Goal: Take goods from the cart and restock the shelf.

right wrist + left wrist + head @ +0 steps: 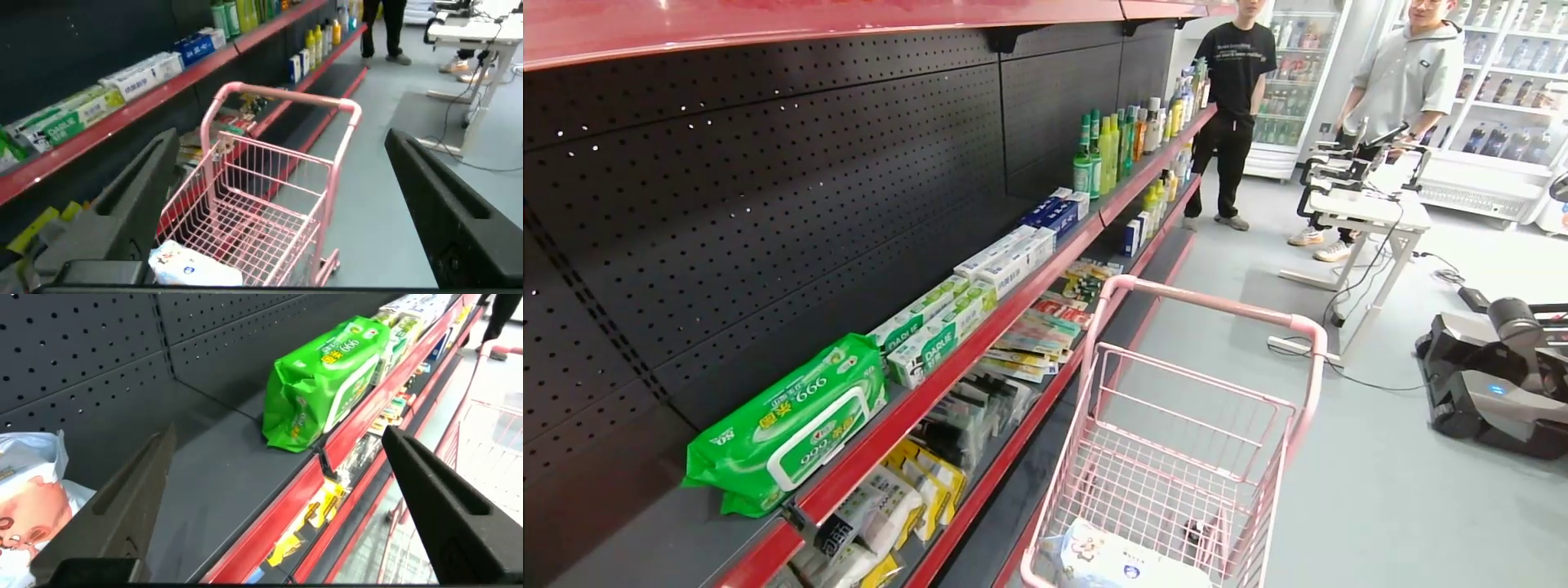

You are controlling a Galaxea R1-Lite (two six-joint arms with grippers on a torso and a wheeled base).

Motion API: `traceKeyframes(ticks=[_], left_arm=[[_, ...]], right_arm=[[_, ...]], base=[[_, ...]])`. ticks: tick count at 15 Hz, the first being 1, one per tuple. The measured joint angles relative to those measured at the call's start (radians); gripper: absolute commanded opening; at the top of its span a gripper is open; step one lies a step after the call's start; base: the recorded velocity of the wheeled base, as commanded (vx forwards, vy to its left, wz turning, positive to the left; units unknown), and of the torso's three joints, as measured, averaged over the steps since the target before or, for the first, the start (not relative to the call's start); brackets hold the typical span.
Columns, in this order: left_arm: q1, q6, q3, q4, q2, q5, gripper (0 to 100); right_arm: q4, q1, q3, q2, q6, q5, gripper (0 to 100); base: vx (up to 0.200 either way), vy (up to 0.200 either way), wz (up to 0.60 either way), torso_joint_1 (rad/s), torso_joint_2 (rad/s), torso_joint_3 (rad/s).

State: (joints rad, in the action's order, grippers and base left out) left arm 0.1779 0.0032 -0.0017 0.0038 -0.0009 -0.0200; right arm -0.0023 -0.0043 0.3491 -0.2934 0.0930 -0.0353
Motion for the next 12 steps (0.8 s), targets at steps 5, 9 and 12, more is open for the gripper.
traceKeyframes(ticks=[5, 9, 12], left_arm=[[0.000, 0.001, 0.000, 0.000, 0.000, 0.000, 100], [0.000, 0.001, 0.000, 0.000, 0.000, 0.000, 100], [0.000, 0.000, 0.001, 0.000, 0.000, 0.001, 100]], right_arm=[[-0.013, -0.005, 0.280, -0.718, -0.050, 0.003, 100], [-0.031, 0.057, 0.379, -1.287, -0.234, -0.099, 100], [-0.038, 0.099, 0.461, -1.570, -0.469, -0.198, 100]], base=[[0.000, 0.000, 0.00, 0.000, 0.00, 0.000], [0.000, 0.000, 0.00, 0.000, 0.00, 0.000], [0.000, 0.000, 0.00, -0.054, 0.11, 0.052]])
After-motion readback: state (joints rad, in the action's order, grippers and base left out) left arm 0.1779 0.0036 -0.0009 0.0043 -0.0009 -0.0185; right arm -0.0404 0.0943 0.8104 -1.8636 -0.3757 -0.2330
